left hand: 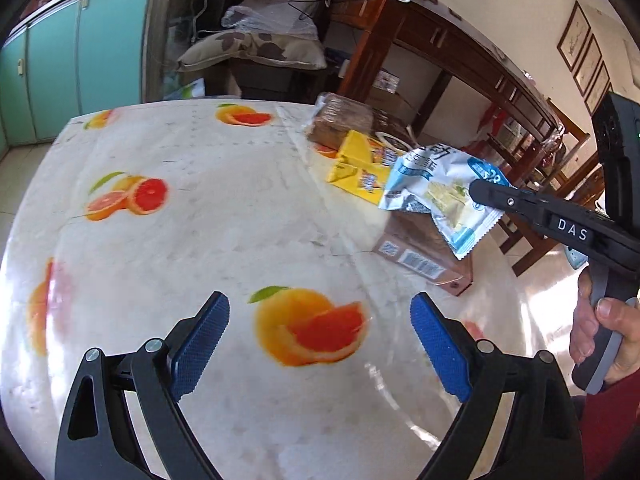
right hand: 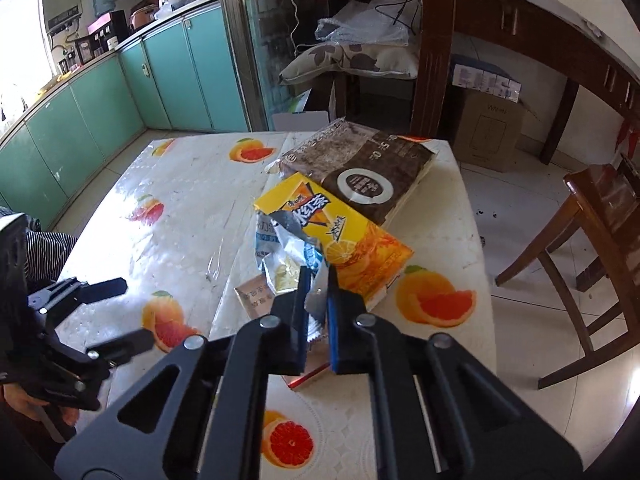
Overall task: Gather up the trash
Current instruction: 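Grasp the clear plastic wrapper with the right gripper while the left gripper grasps the yellow iced-tea box, then lift the iced-tea box and wrapper and carry both toward the red bucket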
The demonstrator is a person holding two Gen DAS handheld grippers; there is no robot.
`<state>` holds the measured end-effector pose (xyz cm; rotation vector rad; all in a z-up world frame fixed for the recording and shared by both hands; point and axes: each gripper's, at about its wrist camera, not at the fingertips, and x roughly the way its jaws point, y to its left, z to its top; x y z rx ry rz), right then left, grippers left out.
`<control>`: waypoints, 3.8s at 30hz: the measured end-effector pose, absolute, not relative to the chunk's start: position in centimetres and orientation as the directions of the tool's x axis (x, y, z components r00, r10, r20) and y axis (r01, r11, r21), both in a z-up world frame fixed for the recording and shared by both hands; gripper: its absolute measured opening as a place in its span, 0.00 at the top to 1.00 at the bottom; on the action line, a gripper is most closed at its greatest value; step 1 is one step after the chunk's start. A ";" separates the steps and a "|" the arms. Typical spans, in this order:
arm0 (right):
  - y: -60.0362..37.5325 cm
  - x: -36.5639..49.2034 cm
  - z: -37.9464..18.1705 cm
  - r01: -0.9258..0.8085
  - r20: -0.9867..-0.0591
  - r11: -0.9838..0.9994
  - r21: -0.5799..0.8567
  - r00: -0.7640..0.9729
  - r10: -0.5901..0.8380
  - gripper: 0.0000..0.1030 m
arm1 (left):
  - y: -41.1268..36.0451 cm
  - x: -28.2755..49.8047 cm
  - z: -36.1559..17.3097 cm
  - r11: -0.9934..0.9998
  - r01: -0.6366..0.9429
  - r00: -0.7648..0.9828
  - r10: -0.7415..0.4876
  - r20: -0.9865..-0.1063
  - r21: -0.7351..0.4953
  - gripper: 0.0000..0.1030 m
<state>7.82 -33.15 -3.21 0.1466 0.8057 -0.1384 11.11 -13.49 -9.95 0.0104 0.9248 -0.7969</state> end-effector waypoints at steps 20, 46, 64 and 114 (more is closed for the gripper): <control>-40.3 3.3 -1.8 0.339 -0.683 0.929 0.151 0.715 -0.150 0.92 | -26.9 15.8 -8.5 0.680 0.631 0.215 -0.616 -0.757 -0.373 0.14; -41.8 1.9 -1.1 0.329 -0.638 0.913 0.242 0.763 -0.106 0.92 | -30.3 17.4 -10.6 0.956 0.157 0.474 -0.295 -0.830 -0.249 0.15; -36.2 1.7 0.8 0.195 -0.583 0.961 0.197 0.811 -0.045 0.92 | -22.5 12.8 -4.7 0.817 0.413 0.472 -0.570 -0.672 -0.403 0.44; -8.4 10.8 2.3 -0.183 -0.549 0.981 0.069 0.814 0.191 0.92 | 11.0 12.3 -1.8 0.970 0.196 0.821 -0.243 -0.516 -0.145 0.44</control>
